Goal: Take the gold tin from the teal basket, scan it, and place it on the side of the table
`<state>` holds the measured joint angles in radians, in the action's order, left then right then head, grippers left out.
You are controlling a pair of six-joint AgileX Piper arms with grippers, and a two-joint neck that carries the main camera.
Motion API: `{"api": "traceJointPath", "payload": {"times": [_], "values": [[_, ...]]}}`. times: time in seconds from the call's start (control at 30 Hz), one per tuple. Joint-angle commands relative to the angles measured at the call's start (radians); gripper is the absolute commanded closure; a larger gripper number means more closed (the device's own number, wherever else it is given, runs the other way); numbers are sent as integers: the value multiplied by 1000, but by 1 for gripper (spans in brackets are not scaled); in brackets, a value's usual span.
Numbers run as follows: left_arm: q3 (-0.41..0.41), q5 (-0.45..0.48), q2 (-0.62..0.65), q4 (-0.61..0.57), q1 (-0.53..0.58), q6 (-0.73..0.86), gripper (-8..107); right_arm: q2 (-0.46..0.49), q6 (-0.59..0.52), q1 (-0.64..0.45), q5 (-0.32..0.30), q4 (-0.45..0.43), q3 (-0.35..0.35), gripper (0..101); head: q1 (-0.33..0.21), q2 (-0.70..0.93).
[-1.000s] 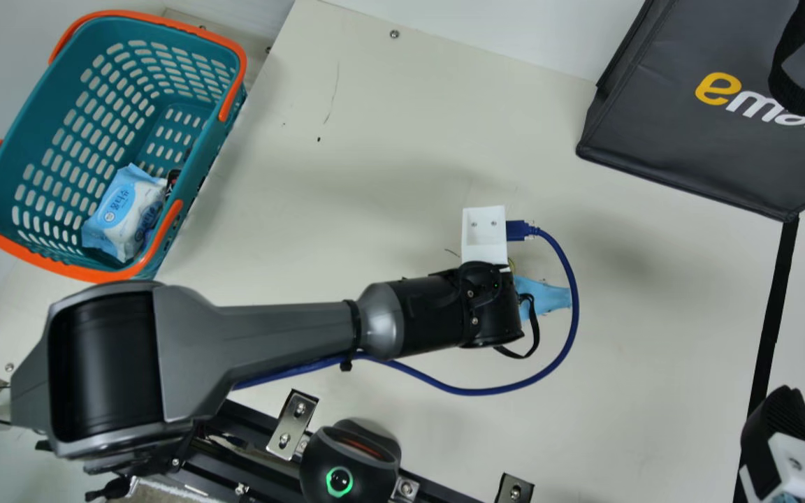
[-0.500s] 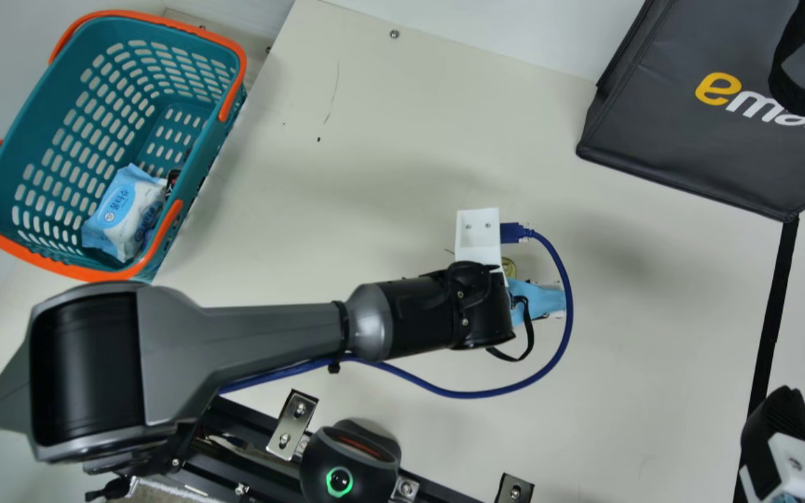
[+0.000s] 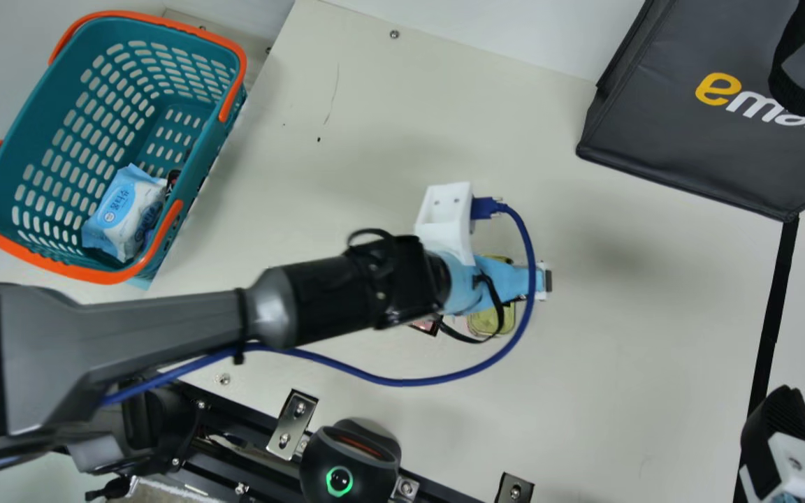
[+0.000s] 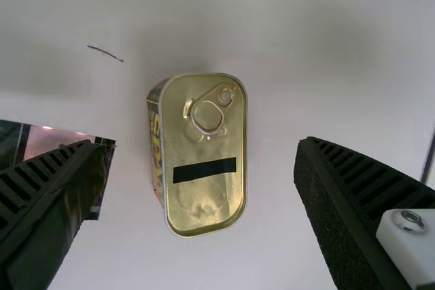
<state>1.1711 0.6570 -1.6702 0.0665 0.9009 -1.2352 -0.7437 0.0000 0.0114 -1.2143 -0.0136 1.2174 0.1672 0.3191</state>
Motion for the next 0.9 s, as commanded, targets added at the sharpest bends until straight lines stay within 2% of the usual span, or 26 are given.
{"api": "traceJointPath", "payload": {"times": [0.0,0.2,0.37,0.6,0.87], "values": [[-65,-48,78,-59,-32,117,9,0,0,0,0,0,0,6,-29,2],[-183,-96,229,-205,-134,366,9,0,0,0,0,0,0,6,-29,2],[-252,-66,360,-321,-243,601,9,0,0,0,0,0,0,6,-29,2],[-291,49,513,-446,-440,924,9,0,0,0,0,0,0,6,-29,2],[-260,244,611,-500,-696,1215,9,0,0,0,-1,0,0,6,-29,2]]}}
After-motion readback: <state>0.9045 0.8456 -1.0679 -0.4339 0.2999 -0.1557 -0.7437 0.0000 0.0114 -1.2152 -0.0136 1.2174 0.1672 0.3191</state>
